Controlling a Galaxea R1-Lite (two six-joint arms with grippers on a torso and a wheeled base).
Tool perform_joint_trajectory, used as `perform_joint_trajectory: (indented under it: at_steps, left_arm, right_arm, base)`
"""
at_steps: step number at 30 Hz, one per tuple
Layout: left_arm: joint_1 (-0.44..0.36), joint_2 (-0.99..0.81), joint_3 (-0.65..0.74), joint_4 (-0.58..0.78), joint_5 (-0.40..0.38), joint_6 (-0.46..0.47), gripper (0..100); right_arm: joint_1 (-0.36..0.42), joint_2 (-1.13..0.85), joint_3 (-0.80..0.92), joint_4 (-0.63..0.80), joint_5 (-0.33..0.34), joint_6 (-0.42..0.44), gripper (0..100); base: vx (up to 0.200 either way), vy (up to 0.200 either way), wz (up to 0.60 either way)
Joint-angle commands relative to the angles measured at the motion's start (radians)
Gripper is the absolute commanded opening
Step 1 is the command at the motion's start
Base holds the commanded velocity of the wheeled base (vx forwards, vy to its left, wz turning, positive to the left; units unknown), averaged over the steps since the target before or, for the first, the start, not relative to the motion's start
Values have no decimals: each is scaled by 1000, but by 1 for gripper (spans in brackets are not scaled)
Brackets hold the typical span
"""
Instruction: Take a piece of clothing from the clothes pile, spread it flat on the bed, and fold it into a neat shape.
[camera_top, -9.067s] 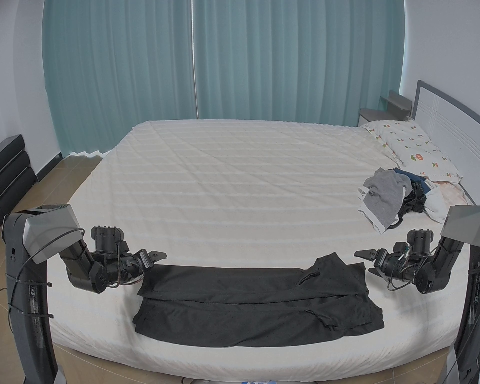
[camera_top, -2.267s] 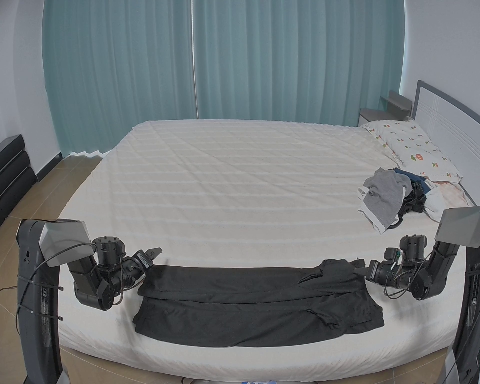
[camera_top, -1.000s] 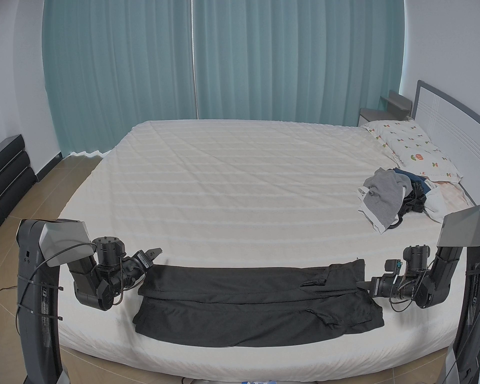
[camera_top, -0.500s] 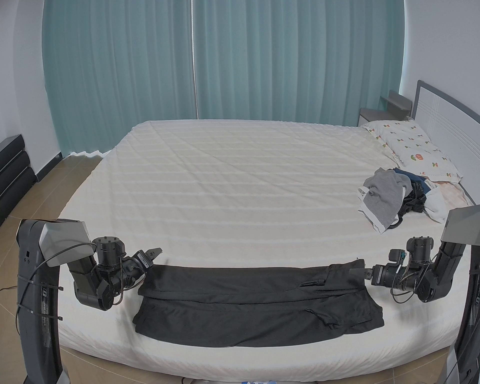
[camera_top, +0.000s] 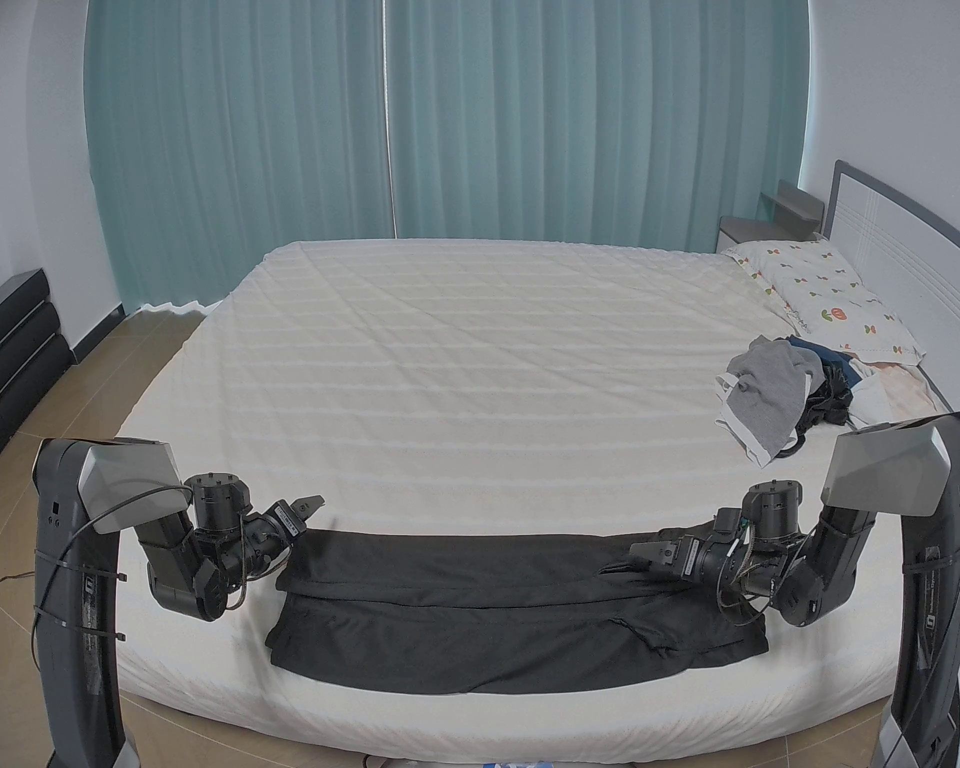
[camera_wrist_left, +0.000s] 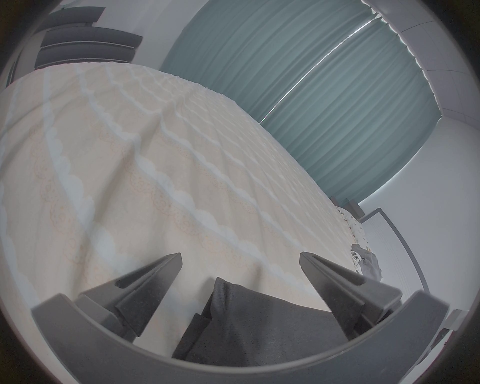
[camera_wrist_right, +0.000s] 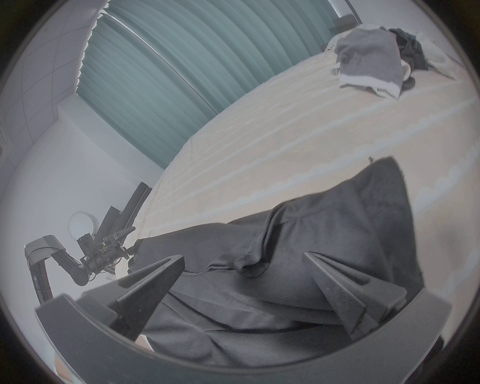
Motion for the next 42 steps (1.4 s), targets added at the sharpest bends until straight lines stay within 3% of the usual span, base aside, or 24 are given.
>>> perform_joint_trajectory:
  at_steps: [1, 16, 33, 42]
  left_arm:
    - [0, 2, 0, -1, 0, 6, 100]
    - [-2, 13, 0, -1, 2, 32, 100]
    - [0, 14, -7, -1, 0, 31, 100]
    - [1, 13, -12, -1, 2, 26, 100]
  right_arm:
    - [33, 29, -6, 3, 0, 20, 100]
    - [71, 37, -33, -12, -2, 41, 100]
    - [79, 61, -148, -40, 4, 270, 100]
    - [83, 120, -180, -191, -3, 365, 100]
  base:
    - [0, 0, 0]
    - [0, 0, 0]
    - [0, 0, 0]
    - [0, 0, 0]
